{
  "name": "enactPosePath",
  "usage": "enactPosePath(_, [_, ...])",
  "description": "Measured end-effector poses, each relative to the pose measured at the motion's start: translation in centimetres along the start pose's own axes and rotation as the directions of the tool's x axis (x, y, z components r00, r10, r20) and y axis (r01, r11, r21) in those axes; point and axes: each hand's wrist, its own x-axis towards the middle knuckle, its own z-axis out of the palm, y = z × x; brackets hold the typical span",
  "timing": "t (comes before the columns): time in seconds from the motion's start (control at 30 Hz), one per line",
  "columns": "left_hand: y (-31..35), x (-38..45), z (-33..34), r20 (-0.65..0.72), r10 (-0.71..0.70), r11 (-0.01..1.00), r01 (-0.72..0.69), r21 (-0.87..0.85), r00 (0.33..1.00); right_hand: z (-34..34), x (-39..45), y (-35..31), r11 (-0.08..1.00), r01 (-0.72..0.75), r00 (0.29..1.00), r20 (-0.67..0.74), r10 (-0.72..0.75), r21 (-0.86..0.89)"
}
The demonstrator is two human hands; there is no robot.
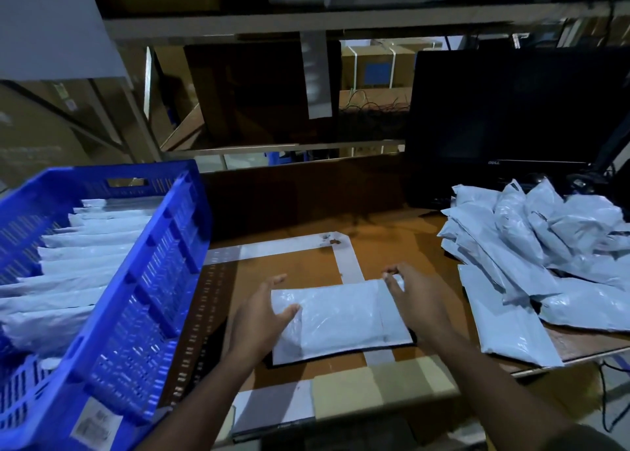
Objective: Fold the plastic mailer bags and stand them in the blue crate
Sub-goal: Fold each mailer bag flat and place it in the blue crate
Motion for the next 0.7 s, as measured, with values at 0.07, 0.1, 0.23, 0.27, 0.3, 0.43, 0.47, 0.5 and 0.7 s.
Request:
enactPosePath(0.07, [-1.0, -0.4, 1.0, -0.020, -0.007, 0.982, 0.011, 0.189, 1.000, 1.4, -0.3, 0.5, 0.974, 0.068, 0.997, 0.057, -0.057, -0.215])
enactPosePath(0.1, [-1.0, -0.7, 1.3, -0.060, 0.020, 0.960, -0.002, 0.281, 0.998, 2.0, -0.5, 0.5, 0.951, 0.114, 0.993, 0.062, -0.100, -0.287])
enactPosePath(0.23, [0.6, -1.8, 2.8, 0.049, 0.163, 0.938, -0.170, 0.302, 0.985, 4.7, -2.8, -0.9, 0.911, 0.277, 0.956, 0.182, -0.230, -0.304])
enactPosePath(0.27, [0.9, -2.2, 3.6, 0.166, 0.173, 0.931, -0.216, 0.294, 0.971, 5.6, -3.5, -1.1, 0.887, 0.328, 0.938, 0.225, -0.264, -0.324])
enactPosePath(0.3, [1.0, -2.6, 4.6, 0.268, 0.182, 0.911, -0.266, 0.317, 0.946, 6.5, -4.2, -1.0, 0.858, 0.371, 0.920, 0.265, -0.288, -0.356])
enactPosePath(0.43, [-0.1, -3.4, 6.9, 0.370, 0.213, 0.848, -0.359, 0.391, 0.904, 7.7, -5.0, -0.5, 0.829, 0.362, 0.919, 0.313, -0.240, -0.427])
enactPosePath(0.47, [-0.3, -3.0, 6.9, 0.369, 0.228, 0.838, -0.374, 0.396, 0.901, 7.6, -4.8, -0.6, 0.824, 0.362, 0.919, 0.314, -0.238, -0.435])
enactPosePath(0.5, [-0.4, -2.8, 6.8, 0.374, 0.245, 0.827, -0.394, 0.401, 0.895, 7.7, -4.5, -0.5, 0.812, 0.375, 0.914, 0.325, -0.244, -0.448])
enactPosePath(0.7, [-0.9, -3.3, 6.7, 0.373, 0.266, 0.806, -0.418, 0.420, 0.889, 7.7, -5.4, -0.2, 0.831, 0.376, 0.907, 0.345, -0.240, -0.410])
